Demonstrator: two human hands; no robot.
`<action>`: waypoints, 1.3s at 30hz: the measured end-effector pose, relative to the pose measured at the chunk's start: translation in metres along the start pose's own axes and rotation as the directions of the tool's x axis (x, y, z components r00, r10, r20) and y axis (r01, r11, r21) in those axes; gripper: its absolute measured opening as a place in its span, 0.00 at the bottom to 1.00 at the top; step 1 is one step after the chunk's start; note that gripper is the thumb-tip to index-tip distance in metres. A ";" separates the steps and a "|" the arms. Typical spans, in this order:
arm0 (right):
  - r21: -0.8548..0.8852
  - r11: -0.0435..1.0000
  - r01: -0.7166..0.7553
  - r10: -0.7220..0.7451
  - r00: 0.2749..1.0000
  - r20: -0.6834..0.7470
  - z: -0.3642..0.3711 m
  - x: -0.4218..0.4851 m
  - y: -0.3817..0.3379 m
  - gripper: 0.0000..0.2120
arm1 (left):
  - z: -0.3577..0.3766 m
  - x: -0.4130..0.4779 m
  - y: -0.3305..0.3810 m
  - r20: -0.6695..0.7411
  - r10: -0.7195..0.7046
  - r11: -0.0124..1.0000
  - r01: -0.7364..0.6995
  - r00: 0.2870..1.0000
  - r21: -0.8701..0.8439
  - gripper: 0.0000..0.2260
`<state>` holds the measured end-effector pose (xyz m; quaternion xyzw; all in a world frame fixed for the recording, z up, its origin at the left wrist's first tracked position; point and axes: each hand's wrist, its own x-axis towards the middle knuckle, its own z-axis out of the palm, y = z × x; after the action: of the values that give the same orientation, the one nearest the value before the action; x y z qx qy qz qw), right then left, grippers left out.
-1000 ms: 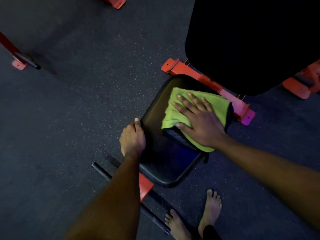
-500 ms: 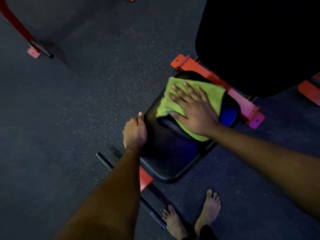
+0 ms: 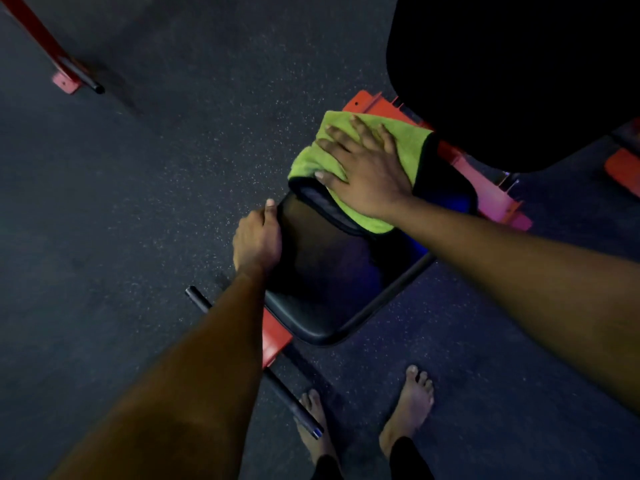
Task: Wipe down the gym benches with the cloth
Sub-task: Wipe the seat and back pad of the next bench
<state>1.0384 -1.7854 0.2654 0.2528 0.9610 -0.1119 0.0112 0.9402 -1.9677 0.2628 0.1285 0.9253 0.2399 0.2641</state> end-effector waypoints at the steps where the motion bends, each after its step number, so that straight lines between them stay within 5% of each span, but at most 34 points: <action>1: -0.008 1.000 0.026 -0.027 1.000 -0.011 0.001 -0.014 0.009 0.29 | -0.001 -0.002 0.000 0.003 0.005 1.000 -0.005 1.000 -0.011 0.26; 7: 0.017 0.954 -0.301 0.301 0.951 -0.075 -0.007 -0.061 0.047 0.30 | -0.003 -0.003 -0.003 0.007 0.038 0.997 -0.038 0.999 -0.070 0.26; 14: 0.086 0.822 -0.563 0.569 0.812 -0.127 0.009 -0.107 -0.004 0.31 | -0.014 -0.004 -0.016 0.073 0.134 0.960 -0.111 0.988 -0.257 0.23; 18: 0.136 0.837 -0.530 0.545 0.832 -0.108 0.026 -0.142 -0.080 0.31 | -0.031 -0.003 -0.042 0.205 0.197 0.883 -0.083 0.959 -0.462 0.20; 24: 0.108 0.917 -0.383 0.388 0.921 -0.024 0.041 -0.174 -0.165 0.30 | -0.049 -0.014 -0.078 0.250 0.167 0.867 -0.021 0.954 -0.498 0.20; 28: 0.049 0.956 -0.290 0.291 0.956 -0.027 0.037 -0.144 -0.130 0.29 | -0.054 -0.014 -0.092 0.284 0.170 0.873 -0.011 0.944 -0.488 0.19; 35: 0.112 0.860 -0.498 0.503 0.864 -0.021 0.017 -0.019 -0.081 0.30 | -0.072 -0.016 -0.116 0.255 0.189 0.867 -0.039 0.948 -0.497 0.22; 39: 0.037 0.974 -0.225 0.226 0.974 -0.023 0.034 -0.048 -0.145 0.29 | -0.085 -0.024 -0.129 0.186 0.180 0.865 -0.066 0.966 -0.497 0.22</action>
<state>1.0080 -1.9388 0.2663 0.3620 0.9240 -0.1230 0.0065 0.8987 -2.1179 0.2703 0.1434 0.7888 0.4649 0.3755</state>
